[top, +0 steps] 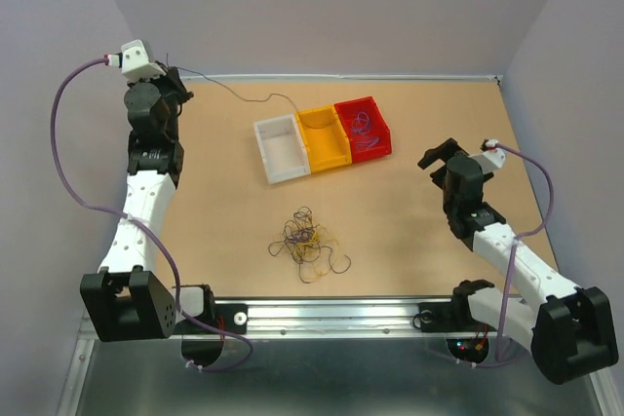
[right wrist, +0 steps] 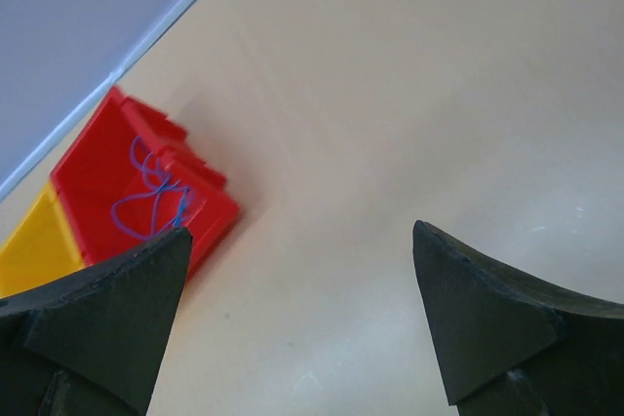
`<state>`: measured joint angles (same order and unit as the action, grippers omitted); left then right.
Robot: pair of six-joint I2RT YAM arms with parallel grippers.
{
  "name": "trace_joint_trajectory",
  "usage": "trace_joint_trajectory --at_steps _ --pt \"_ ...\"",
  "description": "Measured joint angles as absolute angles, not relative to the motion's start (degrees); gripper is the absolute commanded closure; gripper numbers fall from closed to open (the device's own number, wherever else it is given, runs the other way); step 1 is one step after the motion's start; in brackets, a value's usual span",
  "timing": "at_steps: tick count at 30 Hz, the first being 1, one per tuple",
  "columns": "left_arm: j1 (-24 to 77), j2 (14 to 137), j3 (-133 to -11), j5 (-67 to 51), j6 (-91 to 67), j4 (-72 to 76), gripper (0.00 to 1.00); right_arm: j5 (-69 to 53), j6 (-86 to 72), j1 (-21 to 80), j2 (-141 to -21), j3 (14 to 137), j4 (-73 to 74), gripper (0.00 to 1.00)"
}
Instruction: Untangle the cables
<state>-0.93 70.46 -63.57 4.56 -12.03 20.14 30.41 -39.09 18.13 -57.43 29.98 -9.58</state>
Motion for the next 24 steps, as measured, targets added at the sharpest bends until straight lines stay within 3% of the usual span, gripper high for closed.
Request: trace_joint_trajectory --at_steps 6,12,24 --pt "-3.09 69.71 -63.57 5.74 -13.04 20.73 1.0 31.83 -45.15 12.75 -57.21 29.98 -2.98 0.0" --pt "-2.39 70.63 -63.64 -3.01 -12.91 22.79 1.0 30.52 -45.8 12.71 -54.37 29.98 -1.3 0.0" --pt "1.5 73.43 -67.99 -7.11 -8.54 19.97 1.0 18.09 -39.62 12.71 -51.75 29.91 -6.92 0.0"
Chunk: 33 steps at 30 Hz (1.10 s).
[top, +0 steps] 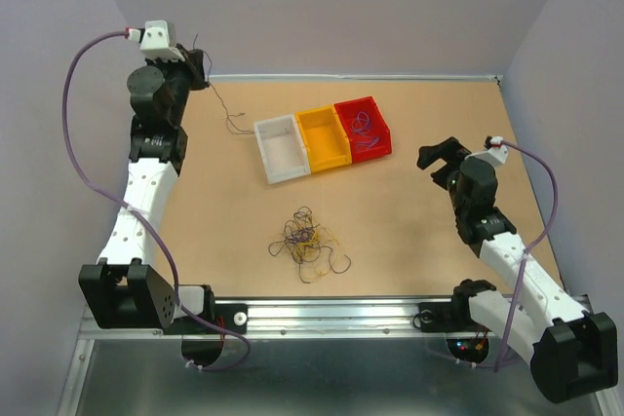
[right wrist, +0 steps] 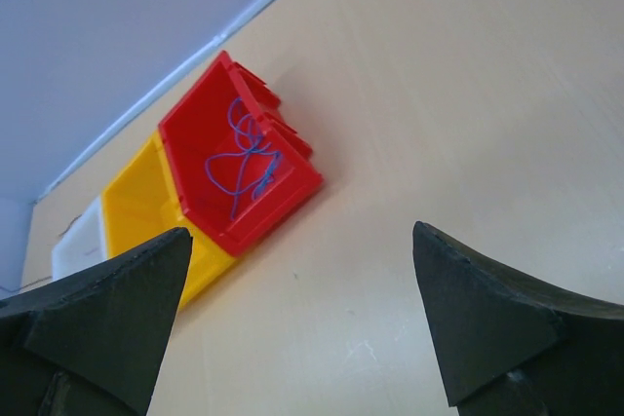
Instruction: Untangle the cables
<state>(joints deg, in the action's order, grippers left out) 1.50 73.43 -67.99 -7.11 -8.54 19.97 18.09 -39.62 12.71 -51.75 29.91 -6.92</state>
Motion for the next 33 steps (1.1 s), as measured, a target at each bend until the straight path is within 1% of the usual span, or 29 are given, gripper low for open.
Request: trace_joint_trajectory --at_steps 3,5,8,13,19,24,33 --pt "1.48 73.45 -74.85 -9.47 -6.28 17.39 1.0 16.27 -38.65 12.71 -50.15 29.89 -8.67 0.0" --pt "1.52 73.45 -82.98 -12.64 -4.67 16.25 1.0 15.51 -38.26 12.71 -49.54 29.89 -9.69 0.0" --pt "2.13 73.45 -90.48 -15.53 -3.29 16.58 1.0 14.55 -38.11 12.71 -49.41 29.82 -10.76 0.0" --pt "4.93 74.26 -98.43 -18.83 -1.69 16.6 1.0 13.5 -38.04 12.71 -49.43 29.19 -11.27 0.0" --pt "9.15 80.03 -105.51 -22.35 -1.28 14.7 1.0 12.53 -37.85 12.71 -49.52 29.17 -11.6 0.0" --pt "10.9 83.5 -106.02 -24.03 -1.28 11.46 1.0 11.75 -37.74 12.71 -49.5 29.15 -12.29 0.0" --pt "11.97 83.68 -98.48 -24.97 -0.89 11.9 1.0 10.28 -37.71 12.71 -49.47 29.06 -13.13 0.0"
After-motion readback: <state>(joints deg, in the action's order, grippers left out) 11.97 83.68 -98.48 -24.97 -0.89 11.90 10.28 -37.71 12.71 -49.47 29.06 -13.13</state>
